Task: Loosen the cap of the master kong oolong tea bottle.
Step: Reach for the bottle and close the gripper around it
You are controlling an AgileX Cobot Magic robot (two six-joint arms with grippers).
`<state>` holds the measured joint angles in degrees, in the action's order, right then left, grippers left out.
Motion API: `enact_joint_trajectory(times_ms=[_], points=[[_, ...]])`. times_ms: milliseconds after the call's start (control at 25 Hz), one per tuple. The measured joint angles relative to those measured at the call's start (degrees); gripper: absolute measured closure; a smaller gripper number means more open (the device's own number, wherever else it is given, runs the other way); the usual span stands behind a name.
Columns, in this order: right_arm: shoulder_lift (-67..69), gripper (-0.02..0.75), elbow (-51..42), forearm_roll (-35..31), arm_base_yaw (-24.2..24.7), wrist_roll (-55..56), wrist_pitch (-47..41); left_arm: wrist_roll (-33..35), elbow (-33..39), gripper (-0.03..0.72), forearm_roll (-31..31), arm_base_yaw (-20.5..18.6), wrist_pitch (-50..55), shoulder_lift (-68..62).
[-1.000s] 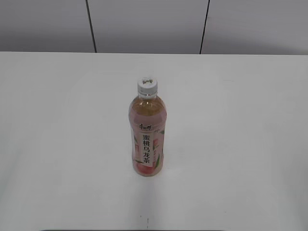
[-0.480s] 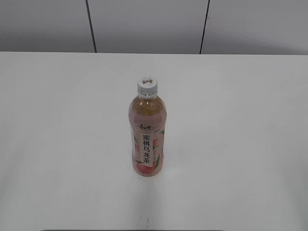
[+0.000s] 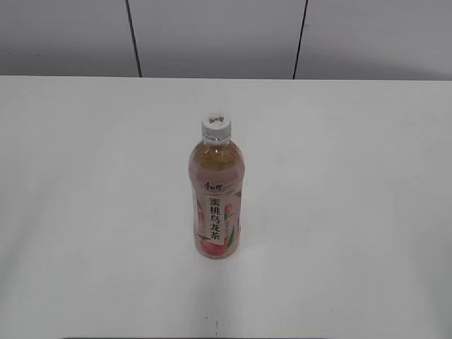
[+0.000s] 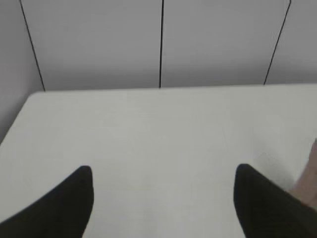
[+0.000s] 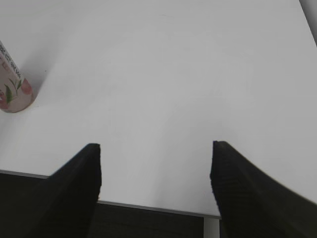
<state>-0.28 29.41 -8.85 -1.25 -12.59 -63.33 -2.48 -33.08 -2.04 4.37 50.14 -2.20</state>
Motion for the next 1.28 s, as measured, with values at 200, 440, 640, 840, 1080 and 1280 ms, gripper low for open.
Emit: enact_joint_trajectory(times_ms=[200,440,640,840,1080,1280], points=[[0.0,0.216,0.0,0.0,0.0,0.0,0.0,0.0,0.1,0.157,2.0,0.0,-16.4,-5.8],[0.0,0.216,0.0,0.0,0.0,0.0,0.0,0.0,1.5,0.157,5.1,0.0,-33.1,-20.7],[0.0,0.216,0.0,0.0,0.0,0.0,0.0,0.0,1.8,0.183,6.2,0.0,-46.5,-37.4],[0.0,0.216,0.0,0.0,0.0,0.0,0.0,0.0,1.8,0.213,7.1,0.0,-58.8,-53.1],[0.0,0.216,0.0,0.0,0.0,0.0,0.0,0.0,6.1,0.218,6.2,0.0,-79.9,-65.5],[0.0,0.216,0.0,0.0,0.0,0.0,0.0,-3.4,17.2,0.220,4.9,0.0,-101.1,-72.2]])
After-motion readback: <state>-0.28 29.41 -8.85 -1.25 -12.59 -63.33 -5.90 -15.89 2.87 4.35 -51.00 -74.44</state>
